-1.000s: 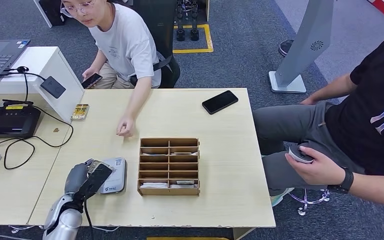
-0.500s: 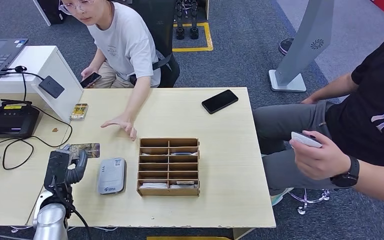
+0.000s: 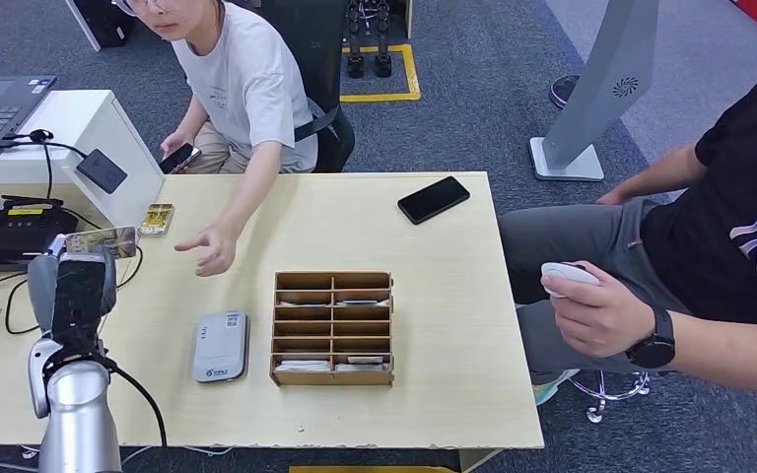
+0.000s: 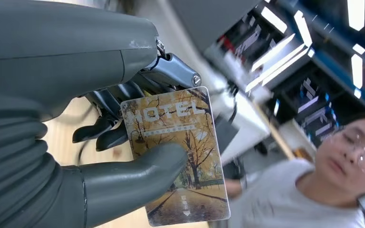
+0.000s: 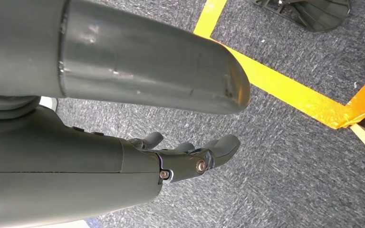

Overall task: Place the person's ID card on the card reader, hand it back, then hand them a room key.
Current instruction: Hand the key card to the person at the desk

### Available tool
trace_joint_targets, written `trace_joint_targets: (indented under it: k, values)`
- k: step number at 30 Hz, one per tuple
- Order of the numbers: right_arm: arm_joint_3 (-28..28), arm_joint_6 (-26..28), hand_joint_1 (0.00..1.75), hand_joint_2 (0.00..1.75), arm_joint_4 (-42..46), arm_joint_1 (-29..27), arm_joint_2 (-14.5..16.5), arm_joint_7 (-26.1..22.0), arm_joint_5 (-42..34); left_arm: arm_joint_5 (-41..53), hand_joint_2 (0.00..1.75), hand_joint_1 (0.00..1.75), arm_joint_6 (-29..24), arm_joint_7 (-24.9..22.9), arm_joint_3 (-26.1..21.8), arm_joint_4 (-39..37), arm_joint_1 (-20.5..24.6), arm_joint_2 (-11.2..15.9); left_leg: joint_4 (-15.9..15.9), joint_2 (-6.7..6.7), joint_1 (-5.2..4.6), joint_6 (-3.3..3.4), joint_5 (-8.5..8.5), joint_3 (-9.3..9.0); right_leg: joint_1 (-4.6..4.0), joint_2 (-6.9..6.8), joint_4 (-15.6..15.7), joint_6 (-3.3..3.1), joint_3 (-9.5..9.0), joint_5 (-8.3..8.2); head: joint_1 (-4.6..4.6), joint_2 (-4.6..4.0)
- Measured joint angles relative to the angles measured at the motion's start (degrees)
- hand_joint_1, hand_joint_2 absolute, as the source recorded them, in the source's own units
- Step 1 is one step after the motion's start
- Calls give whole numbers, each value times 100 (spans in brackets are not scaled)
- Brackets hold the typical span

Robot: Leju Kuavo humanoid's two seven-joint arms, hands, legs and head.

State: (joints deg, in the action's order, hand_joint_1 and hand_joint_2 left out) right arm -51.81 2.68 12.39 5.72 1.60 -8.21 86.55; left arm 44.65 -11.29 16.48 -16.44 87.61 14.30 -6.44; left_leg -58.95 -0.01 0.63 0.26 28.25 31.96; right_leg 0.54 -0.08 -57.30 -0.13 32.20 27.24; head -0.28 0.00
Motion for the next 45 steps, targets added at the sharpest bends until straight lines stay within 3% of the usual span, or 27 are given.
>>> trace_joint_targets:
  k: [3,10,21,25,42,45]
  values:
    - [52,-23,0,0,0,13,0,3,2,860,175,175,-391,-21,-7,-4,225,122,0,1,0,-1,-1,-1,0,1,-2,0,1,0,1,0]
    - [126,-22,0,0,2,27,0,-2,3,1436,175,175,-914,151,-18,-135,355,282,0,2,0,-1,0,3,0,2,-2,0,5,0,1,0]
    - [232,-21,0,0,2,43,3,-10,7,1828,175,175,-1123,161,-22,-467,411,444,0,2,0,-1,0,3,0,3,-2,0,6,0,0,0]
    - [258,-21,0,0,2,70,4,-16,5,1854,175,0,-1093,177,-22,-587,436,457,0,3,-1,-1,0,3,0,5,-2,0,7,0,0,0]
    - [261,-26,0,0,2,85,4,-2,-1,1976,175,0,-663,106,51,-757,479,560,0,5,0,-1,0,3,0,8,-2,-1,10,0,0,0]
    - [258,-23,0,0,2,83,3,10,-10,1895,175,0,-307,220,149,-750,455,610,-1,4,-1,-1,0,3,0,7,-2,-1,10,0,0,0]
